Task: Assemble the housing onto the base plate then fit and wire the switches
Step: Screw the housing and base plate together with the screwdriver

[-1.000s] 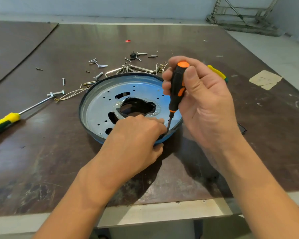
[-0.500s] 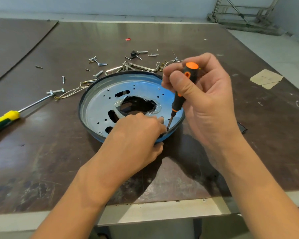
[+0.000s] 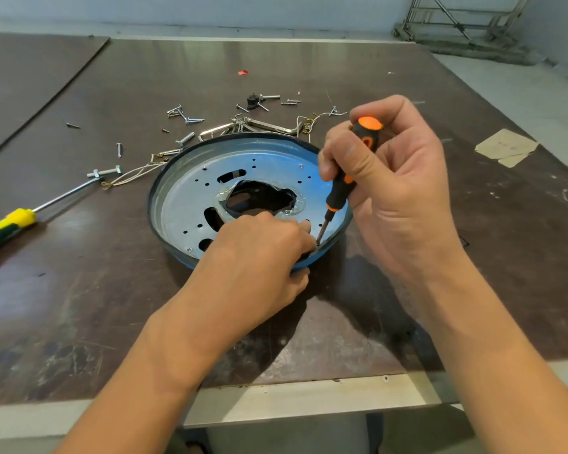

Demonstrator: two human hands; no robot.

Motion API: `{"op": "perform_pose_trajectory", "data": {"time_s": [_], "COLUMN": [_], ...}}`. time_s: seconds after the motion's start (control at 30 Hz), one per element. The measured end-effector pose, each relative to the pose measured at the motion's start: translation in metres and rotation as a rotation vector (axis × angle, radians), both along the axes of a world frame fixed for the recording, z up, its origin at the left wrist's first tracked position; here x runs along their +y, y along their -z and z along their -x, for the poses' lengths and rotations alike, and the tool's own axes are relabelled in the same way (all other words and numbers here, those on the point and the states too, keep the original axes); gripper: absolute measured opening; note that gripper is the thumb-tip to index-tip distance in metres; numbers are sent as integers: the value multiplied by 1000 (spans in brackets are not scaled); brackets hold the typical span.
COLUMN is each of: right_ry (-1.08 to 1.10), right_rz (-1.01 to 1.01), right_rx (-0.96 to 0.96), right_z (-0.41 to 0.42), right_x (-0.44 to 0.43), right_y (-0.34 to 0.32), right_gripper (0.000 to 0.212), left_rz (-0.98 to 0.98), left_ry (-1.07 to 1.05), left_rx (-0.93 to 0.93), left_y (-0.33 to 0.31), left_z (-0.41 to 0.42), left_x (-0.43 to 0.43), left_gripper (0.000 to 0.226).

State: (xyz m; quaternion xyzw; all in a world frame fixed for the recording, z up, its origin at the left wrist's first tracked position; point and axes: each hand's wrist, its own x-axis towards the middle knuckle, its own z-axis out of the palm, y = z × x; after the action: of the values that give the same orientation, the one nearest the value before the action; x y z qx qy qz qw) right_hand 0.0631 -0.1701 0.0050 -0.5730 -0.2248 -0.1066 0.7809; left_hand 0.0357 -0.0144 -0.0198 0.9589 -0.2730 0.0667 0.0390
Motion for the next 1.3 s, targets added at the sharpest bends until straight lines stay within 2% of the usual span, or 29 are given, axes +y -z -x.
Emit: {"op": "perform_pose_trajectory", "data": {"time_s": [0.07,0.13,0.2,0.27,0.4,0.47,0.53,0.57,0.67,0.77,0.9,0.97,1.07,1.17,1.3], "right_ry": [-82,-139,-163,-127,-37,-80,-113,-131,-88,-39,-109,-146,-99,-17,-43], "right_rz": [-40,-101,-65,15,28,-8,-57,-53,35,31,37,9,49,-8,-41], "right_rx": [22,81,80,31,-3,27,78,72,21,6,20,45,10,3,53], "right_z": [1,2,4,5,5,5,4,5,6,6,7,9,10,10,9], "right_x": [0,-1,0,3,7,8,6,6,6,8,10,9,10,12,12], "right_y": [0,-1,-2,-3,-1,-2,-2,-2,-2,-1,1,0,0,1,0], "right_gripper": [7,24,25,12,21,6,25,28,11,25,13,26,18,27,11], "left_rz": [-3,-1,-3,-4,-4,-12,-10,-10,-14,-10,7,15,19,30,45], "left_ry": [-2,-7,-6,-2,-10,-10,-4,-1,2,-8,-37,-45,-52,-53,-52], "left_rx": [1,3,7,18,20,4,0,1,9,8,-8,-22,-27,-12,-25], "left_y": [-1,-2,-2,-1,0,0,0,0,1,2,2,1,2,3,3], "left_z": [0,1,1,0,-1,-1,-1,-1,-2,-3,0,1,1,0,0], "left_x": [0,0,-1,-1,-1,0,0,0,-1,0,-1,-1,-2,-3,-2], "left_gripper": [27,24,25,29,31,29,28,28,31,34,32,29,30,35,31]}}
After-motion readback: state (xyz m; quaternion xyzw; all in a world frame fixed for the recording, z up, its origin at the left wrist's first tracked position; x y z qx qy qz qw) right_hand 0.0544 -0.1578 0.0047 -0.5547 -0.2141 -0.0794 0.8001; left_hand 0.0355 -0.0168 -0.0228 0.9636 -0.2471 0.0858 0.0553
